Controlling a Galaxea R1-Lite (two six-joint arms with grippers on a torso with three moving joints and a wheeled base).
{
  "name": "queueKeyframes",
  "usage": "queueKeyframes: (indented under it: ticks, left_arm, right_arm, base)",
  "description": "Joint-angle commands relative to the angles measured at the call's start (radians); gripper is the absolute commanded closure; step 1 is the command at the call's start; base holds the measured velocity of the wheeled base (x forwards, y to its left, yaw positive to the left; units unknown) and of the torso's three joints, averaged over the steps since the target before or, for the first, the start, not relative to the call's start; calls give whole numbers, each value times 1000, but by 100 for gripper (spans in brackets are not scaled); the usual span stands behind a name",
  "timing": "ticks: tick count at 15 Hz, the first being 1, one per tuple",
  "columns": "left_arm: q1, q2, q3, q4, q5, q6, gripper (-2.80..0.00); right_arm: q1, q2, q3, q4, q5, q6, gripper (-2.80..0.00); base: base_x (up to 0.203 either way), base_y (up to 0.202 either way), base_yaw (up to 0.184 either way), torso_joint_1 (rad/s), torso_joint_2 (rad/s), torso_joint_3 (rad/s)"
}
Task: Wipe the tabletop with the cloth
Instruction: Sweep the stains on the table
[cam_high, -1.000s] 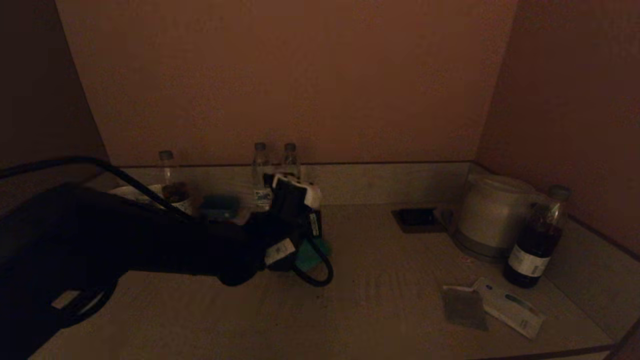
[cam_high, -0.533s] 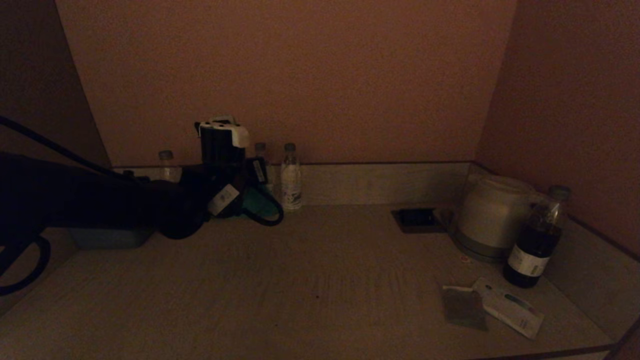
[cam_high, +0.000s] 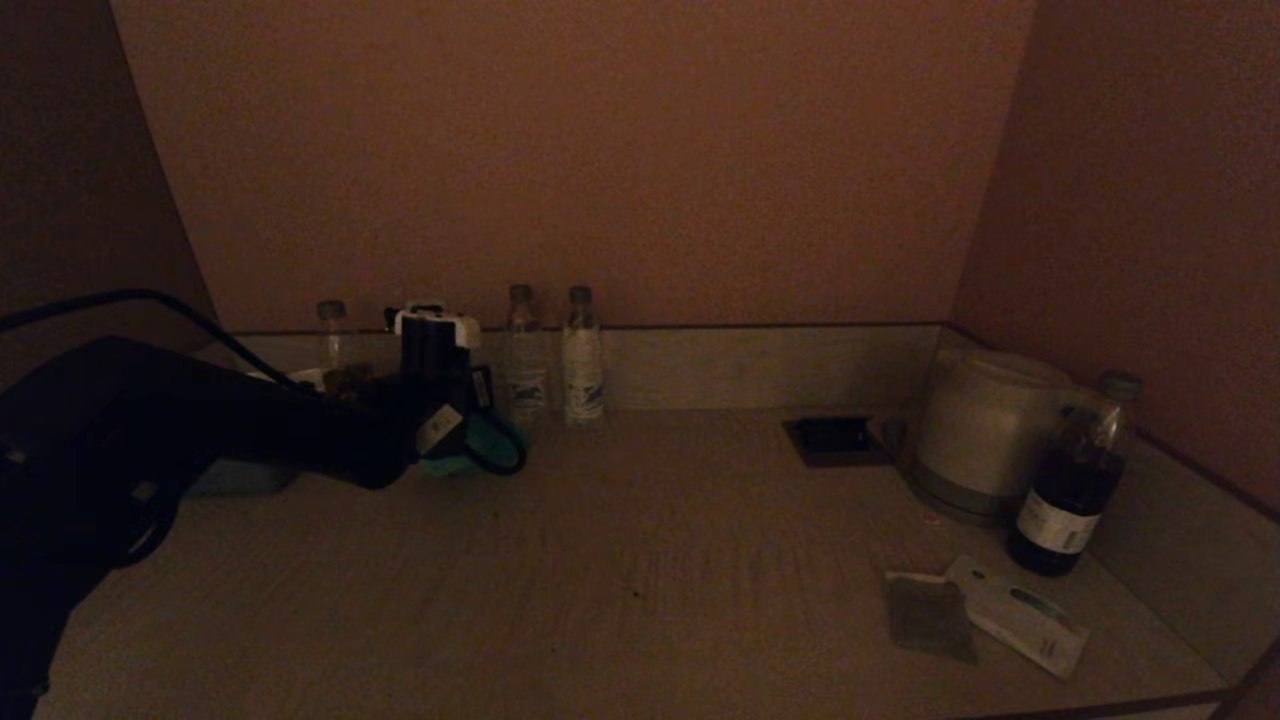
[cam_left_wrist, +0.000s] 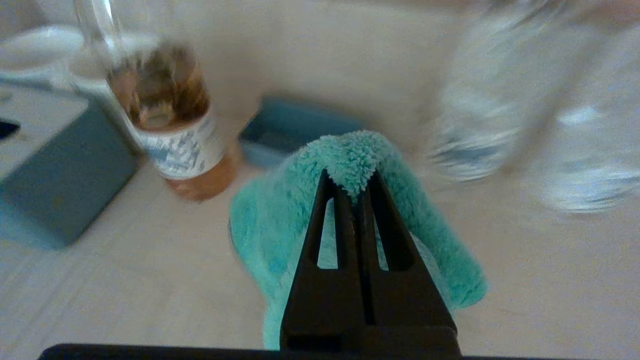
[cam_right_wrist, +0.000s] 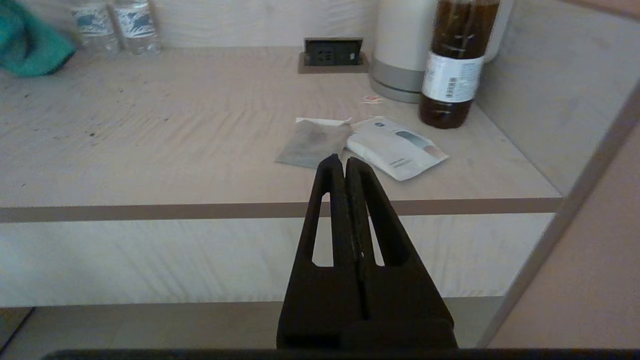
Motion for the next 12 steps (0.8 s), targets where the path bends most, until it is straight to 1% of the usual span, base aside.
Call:
queueKeyframes:
  ticks: [1, 3, 4, 7, 12]
  left_arm:
    - [7, 125, -30, -3, 4, 11, 0]
    - [8, 171, -48, 1, 5, 23, 0]
    - [6, 178, -38, -1, 5, 23, 0]
    - [-28, 186, -10, -5, 6, 20, 0]
    - [-51, 205, -33, 3, 8, 23, 0]
  right_arm:
    - [0, 0, 0, 0, 0, 0, 0]
    - [0, 0, 0, 0, 0, 0, 0]
    - [0, 0, 0, 0, 0, 0, 0]
    - [0, 0, 0, 0, 0, 0, 0]
    - [0, 0, 0, 0, 0, 0, 0]
  base:
    - [0, 0, 0, 0, 0, 0]
    - [0, 0, 0, 0, 0, 0]
    - [0, 0, 0, 0, 0, 0]
    - [0, 0, 0, 0, 0, 0]
    - [0, 0, 0, 0, 0, 0]
